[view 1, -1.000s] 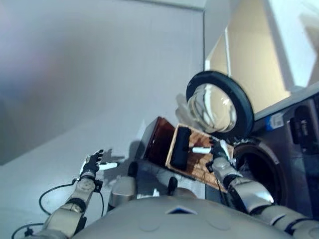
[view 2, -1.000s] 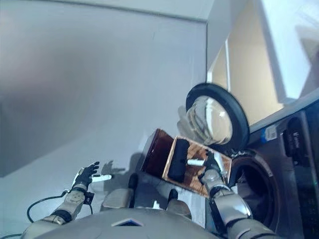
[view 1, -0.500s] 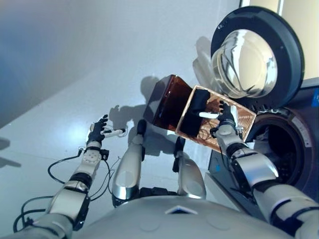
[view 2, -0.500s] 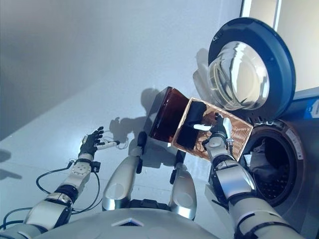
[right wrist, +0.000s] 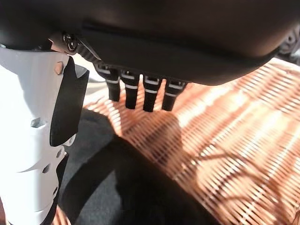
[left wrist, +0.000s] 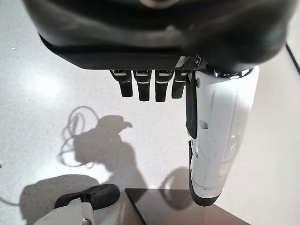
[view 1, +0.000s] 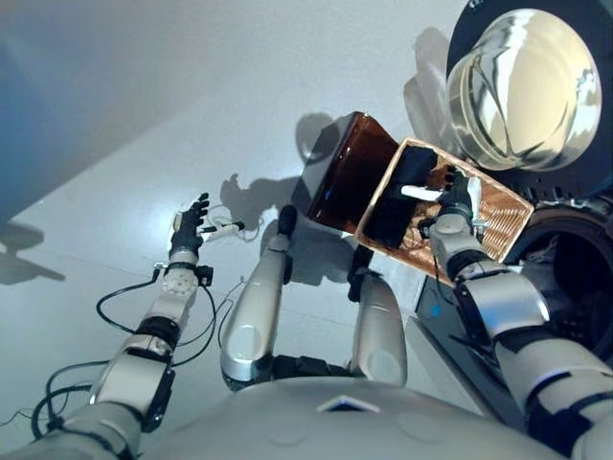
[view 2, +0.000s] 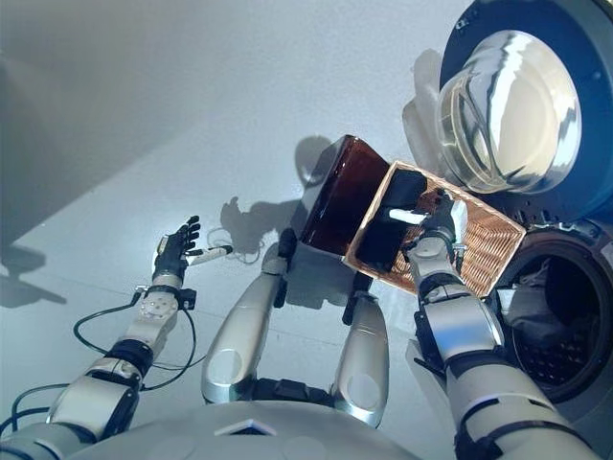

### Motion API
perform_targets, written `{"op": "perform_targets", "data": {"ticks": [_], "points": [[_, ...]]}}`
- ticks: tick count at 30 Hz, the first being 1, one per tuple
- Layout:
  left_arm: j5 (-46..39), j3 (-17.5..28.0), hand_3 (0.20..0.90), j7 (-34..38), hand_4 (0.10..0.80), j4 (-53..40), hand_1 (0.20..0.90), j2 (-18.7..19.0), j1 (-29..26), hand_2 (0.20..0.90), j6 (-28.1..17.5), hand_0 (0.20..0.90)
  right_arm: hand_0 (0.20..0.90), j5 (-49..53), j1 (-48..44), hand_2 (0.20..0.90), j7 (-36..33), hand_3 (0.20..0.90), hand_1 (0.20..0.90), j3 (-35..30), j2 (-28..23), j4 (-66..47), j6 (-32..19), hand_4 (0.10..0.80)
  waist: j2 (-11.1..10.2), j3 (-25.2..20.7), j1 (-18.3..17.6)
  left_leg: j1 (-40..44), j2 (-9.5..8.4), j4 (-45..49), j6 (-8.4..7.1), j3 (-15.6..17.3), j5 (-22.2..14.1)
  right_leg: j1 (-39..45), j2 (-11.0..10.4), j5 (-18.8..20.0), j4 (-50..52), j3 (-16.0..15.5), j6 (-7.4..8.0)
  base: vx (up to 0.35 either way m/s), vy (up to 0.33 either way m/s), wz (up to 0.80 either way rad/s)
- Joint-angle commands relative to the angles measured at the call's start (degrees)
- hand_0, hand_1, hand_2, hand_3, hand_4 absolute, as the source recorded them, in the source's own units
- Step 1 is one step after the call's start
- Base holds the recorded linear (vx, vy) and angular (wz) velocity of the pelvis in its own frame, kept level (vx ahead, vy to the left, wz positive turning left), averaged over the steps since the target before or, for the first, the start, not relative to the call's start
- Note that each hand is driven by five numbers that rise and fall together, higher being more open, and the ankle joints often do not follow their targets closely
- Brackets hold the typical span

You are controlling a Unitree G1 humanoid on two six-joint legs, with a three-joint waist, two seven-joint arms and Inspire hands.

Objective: Pick up the clothes and place them into the washing machine

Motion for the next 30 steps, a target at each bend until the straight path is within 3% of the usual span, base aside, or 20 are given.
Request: {"op": "perform_targets", "data": {"ticks": [1,9,30], "points": [[-0.13,-0.61,0.9,1.6,0.8,-2.48,0.9,0.99,3.72,0.9,-2.5,0.9,0.9,1.5,2.77,0.9,-2.64,0.9,0.9,-0.34,-3.73,0.45,-1.53,0.8,0.61,-6.04,0.19,-6.25,-1.04,6.79,-1.73,-1.1,-4.11,-5.63,0.81,8.21,-4.1,0.62,-1.93,-0.01,-0.018,0.11],[-0.17,0.23,0.9,1.83,0.8,-3.31,0.9,1.17,3.46,0.9,-2.49,0.9,0.9,1.15,2.52,0.9,-3.01,0.9,0.9,0.33,-1.74,-0.01,-1.8,0.8,0.48,-6.99,0.35,-8.85,-1.12,9.08,-1.61,-1.83,-5.15,-7.53,0.7,6.8,-1.84,-0.42,-2.0,-0.006,-0.008,0.05],[-0.33,-0.57,0.9,3.12,0.8,-3.2,0.9,1.84,2.66,0.9,-2.63,0.9,0.9,3.8,-1.02,0.9,-4.23,0.9,0.9,-0.24,-2.36,0.57,-2.36,0.8,0.66,-4.92,1.37,-10.53,-2.4,8.7,-1.12,-2.26,-5.24,-8.95,0.7,6.05,-1.46,-1.02,-2.69,-0.002,-0.003,0.04]]}}
